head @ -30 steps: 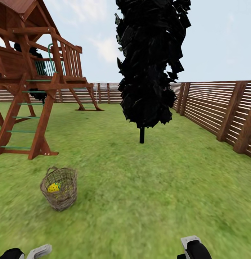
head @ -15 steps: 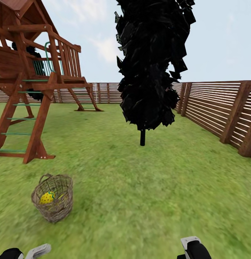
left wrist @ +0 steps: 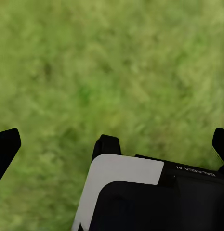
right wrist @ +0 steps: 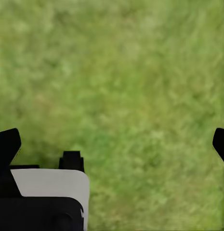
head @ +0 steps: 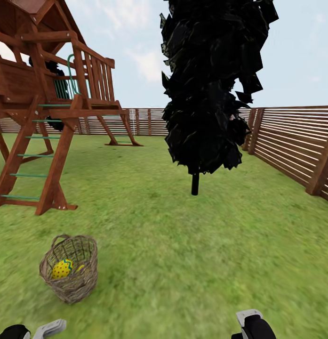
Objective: Take the three Easter eggs out of the wicker basket on the lawn in the garden, then place them on the lawn next to a single tree (choose any tree) so that all three eggs are next to the same tree and none are left in the basket.
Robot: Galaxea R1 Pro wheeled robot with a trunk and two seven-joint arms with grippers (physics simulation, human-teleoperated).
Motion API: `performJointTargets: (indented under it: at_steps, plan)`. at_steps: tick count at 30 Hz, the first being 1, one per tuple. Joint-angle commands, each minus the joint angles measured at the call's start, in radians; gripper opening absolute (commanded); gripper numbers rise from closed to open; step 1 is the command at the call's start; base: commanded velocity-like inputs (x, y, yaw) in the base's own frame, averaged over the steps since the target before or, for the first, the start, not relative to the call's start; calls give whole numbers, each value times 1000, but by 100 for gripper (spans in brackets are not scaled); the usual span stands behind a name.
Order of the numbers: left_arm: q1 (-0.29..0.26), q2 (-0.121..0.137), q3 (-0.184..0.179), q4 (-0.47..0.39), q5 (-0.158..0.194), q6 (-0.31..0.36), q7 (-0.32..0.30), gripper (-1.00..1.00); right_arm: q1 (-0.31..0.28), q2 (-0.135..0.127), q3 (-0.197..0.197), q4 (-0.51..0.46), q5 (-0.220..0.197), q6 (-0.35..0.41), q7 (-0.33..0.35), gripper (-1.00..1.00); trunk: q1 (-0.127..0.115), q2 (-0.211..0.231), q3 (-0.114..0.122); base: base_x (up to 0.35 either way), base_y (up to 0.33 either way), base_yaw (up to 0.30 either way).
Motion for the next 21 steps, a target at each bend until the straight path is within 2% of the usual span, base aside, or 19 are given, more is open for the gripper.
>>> performJointTargets:
  at_steps: [1,9,21]
  plan:
    - [-1,0,2,0,0,5,-3,100,0,-1,3,-1,5,5,0,100,1,-1,-1,329,0,252]
    - [-1,0,3,-2,0,5,-4,100,0,-1,2,0,4,4,0,100,1,-1,-1,329,0,225]
    - [-1,-1,2,-1,0,5,-3,100,0,-2,2,0,3,5,1,100,1,-1,-1,329,0,18]
